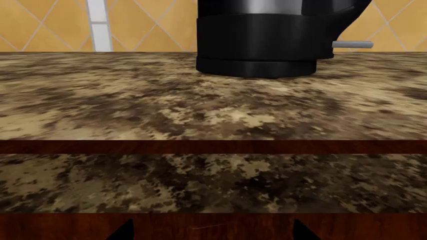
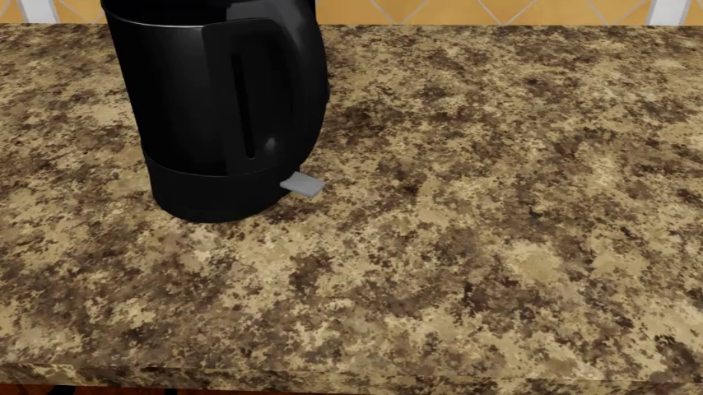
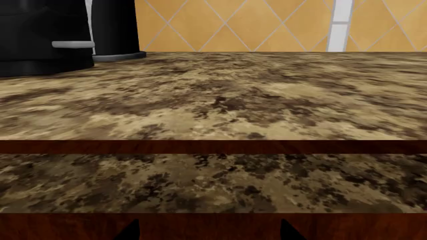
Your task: Close the lid of the electric kettle.
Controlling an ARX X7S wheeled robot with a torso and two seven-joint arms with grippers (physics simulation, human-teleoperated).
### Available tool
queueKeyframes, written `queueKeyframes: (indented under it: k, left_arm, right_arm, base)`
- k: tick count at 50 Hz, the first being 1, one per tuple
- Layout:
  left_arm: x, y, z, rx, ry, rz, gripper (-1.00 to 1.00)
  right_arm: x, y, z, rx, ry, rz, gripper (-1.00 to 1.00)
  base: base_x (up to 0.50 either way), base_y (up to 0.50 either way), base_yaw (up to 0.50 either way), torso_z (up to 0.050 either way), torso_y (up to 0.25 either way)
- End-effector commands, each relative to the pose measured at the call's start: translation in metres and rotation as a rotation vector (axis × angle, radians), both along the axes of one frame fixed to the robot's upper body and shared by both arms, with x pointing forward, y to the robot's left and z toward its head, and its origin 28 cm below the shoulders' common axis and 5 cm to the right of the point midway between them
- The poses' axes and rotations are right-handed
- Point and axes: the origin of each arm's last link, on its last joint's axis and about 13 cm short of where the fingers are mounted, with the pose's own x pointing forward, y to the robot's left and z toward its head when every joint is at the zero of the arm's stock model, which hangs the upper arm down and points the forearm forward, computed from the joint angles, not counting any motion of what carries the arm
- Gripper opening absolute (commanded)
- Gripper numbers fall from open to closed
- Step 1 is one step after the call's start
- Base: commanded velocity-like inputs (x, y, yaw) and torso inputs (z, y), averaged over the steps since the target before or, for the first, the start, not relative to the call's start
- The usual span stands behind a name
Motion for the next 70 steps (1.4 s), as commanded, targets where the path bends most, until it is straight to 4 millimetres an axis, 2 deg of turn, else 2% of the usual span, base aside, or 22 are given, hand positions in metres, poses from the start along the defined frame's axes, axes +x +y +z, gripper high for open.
queueKeyframes:
  k: [1, 5, 11, 26, 33, 42, 53, 63, 70]
  left_arm:
    - [0.0, 0.0, 0.0, 0.0, 0.0, 0.0, 1.0]
    - [-0.001, 0.0, -0.004, 0.013, 0.004, -0.003, 1.0]
    - [-0.002, -0.004, 0.009, 0.012, 0.008, -0.002, 1.0]
    - [0.002, -0.006, 0.015, 0.013, 0.014, -0.002, 1.0]
    - [0.006, -0.004, 0.004, 0.014, 0.013, 0.0, 1.0]
    - [0.004, -0.007, 0.013, 0.014, 0.015, -0.001, 1.0]
    - [0.003, -0.005, 0.007, 0.017, 0.013, 0.0, 1.0]
    - [0.005, -0.004, 0.006, 0.018, 0.015, 0.0, 1.0]
    - [0.002, -0.006, 0.015, 0.021, 0.015, 0.0, 1.0]
  right_arm:
    - [0.0, 0.0, 0.0, 0.0, 0.0, 0.0, 1.0]
    - [-0.001, 0.0, 0.001, 0.004, 0.009, 0.0, 1.0]
    - [0.003, -0.001, 0.0, 0.001, 0.016, 0.006, 1.0]
    - [0.008, -0.003, 0.0, -0.002, 0.019, 0.013, 1.0]
    - [0.01, -0.003, 0.0, -0.01, 0.027, 0.014, 1.0]
    - [0.01, -0.003, 0.0, -0.006, 0.028, 0.011, 1.0]
    - [0.009, -0.003, 0.001, -0.008, 0.026, 0.012, 1.0]
    - [0.008, -0.002, 0.002, -0.034, 0.006, 0.022, 1.0]
    - [0.008, -0.002, 0.002, -0.038, 0.007, 0.021, 1.0]
  base:
    - [0.0, 0.0, 0.0, 0.0, 0.0]
    - [0.0, 0.0, 0.0, 0.0, 0.0]
    - [0.0, 0.0, 0.0, 0.0, 0.0]
    - [-0.01, 0.0, 0.0, 0.0, 0.0]
    - [-0.45, 0.0, 0.0, 0.0, 0.0]
    - [-0.5, 0.0, 0.0, 0.0, 0.0]
    - [-0.5, 0.0, 0.0, 0.0, 0.0]
    - [0.0, 0.13, 0.0, 0.0, 0.0]
    - [0.02, 0.5, 0.0, 0.0, 0.0]
